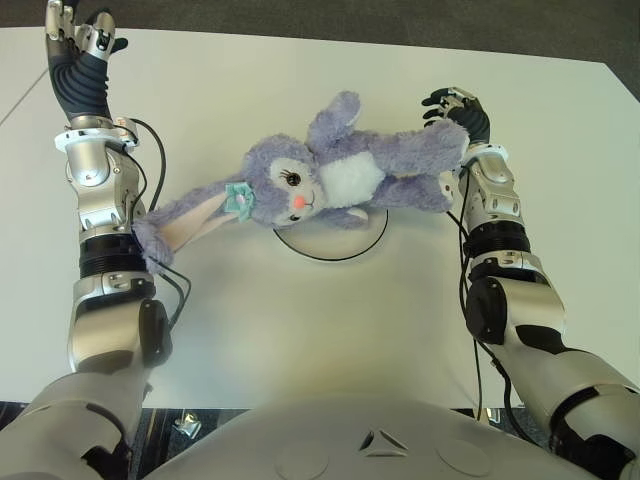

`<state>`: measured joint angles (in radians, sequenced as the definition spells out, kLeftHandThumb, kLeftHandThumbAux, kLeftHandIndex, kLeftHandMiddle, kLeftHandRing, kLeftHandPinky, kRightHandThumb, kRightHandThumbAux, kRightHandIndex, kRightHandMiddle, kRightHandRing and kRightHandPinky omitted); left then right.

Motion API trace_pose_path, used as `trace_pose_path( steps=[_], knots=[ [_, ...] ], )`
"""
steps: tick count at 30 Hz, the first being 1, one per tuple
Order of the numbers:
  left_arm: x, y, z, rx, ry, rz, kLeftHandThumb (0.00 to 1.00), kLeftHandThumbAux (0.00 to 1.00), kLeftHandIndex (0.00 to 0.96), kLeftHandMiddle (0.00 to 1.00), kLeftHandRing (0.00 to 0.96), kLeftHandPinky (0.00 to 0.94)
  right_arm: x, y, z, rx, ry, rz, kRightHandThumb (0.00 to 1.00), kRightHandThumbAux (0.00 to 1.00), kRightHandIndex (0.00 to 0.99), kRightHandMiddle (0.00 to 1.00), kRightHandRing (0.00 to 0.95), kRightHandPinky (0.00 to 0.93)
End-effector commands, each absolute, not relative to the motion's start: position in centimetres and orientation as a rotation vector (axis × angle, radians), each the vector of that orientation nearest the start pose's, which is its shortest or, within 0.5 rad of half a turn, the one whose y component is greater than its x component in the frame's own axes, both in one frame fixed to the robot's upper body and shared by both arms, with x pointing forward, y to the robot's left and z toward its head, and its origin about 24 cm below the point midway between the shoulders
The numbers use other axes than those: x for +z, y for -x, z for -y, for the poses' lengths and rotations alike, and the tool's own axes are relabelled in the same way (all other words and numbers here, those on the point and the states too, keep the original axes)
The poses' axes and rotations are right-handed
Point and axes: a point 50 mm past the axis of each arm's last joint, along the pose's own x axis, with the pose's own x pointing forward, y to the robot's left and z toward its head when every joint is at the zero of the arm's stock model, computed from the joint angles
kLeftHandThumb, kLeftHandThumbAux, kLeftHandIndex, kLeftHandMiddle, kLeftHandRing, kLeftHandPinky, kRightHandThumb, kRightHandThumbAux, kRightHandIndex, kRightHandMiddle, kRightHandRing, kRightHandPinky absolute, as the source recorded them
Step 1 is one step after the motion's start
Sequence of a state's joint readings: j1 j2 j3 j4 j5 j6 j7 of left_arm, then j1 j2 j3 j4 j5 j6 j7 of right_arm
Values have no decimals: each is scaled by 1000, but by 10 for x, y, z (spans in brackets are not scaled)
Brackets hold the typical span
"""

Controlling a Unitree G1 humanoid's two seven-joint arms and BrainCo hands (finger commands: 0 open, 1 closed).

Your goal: Put the doll into the plate.

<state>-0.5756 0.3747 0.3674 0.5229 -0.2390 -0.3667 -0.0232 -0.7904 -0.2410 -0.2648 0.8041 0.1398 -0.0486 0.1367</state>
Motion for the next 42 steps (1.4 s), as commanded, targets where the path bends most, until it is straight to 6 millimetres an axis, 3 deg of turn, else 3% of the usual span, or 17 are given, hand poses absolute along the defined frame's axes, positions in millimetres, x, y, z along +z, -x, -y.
trace_pose_path(
  steps=[1, 9, 14, 18, 27, 28, 29, 32, 42],
  knots=[
    [157, -332, -286, 281, 37, 499, 302, 604, 40, 235, 324, 408, 128, -388, 208, -51, -106, 101, 838, 682, 434, 467, 546, 535],
    [150, -334, -288, 205, -1, 413, 227, 589, 213, 385, 447, 500, 134, -392, 204, -101, -118, 117, 838, 682, 430, 470, 566, 568],
    [144, -338, -288, 184, 14, 356, 158, 646, 380, 514, 543, 587, 136, -393, 202, -133, -120, 119, 837, 683, 420, 478, 595, 603],
    [136, -341, -277, 148, 36, 321, 116, 699, 484, 600, 615, 642, 135, -394, 203, -160, -123, 107, 836, 683, 415, 483, 606, 610],
    [127, -340, -267, 104, 21, 274, 131, 778, 576, 680, 680, 662, 128, -389, 202, -160, -129, 105, 836, 684, 408, 492, 617, 624],
    [126, -340, -266, 99, 16, 270, 331, 755, 525, 684, 682, 662, 127, -388, 202, -159, -128, 107, 836, 683, 407, 494, 619, 623],
    [126, -339, -266, 97, 13, 268, 460, 741, 493, 687, 684, 662, 127, -387, 202, -158, -127, 108, 836, 683, 406, 496, 620, 623],
    [121, -336, -264, 71, -11, 247, 617, 721, 455, 697, 692, 670, 126, -385, 202, -150, -118, 115, 836, 683, 406, 499, 621, 622],
    [101, -315, -246, -16, -41, 180, 704, 707, 441, 740, 737, 725, 120, -372, 203, -145, -45, 139, 836, 683, 401, 510, 631, 634]
  ],
)
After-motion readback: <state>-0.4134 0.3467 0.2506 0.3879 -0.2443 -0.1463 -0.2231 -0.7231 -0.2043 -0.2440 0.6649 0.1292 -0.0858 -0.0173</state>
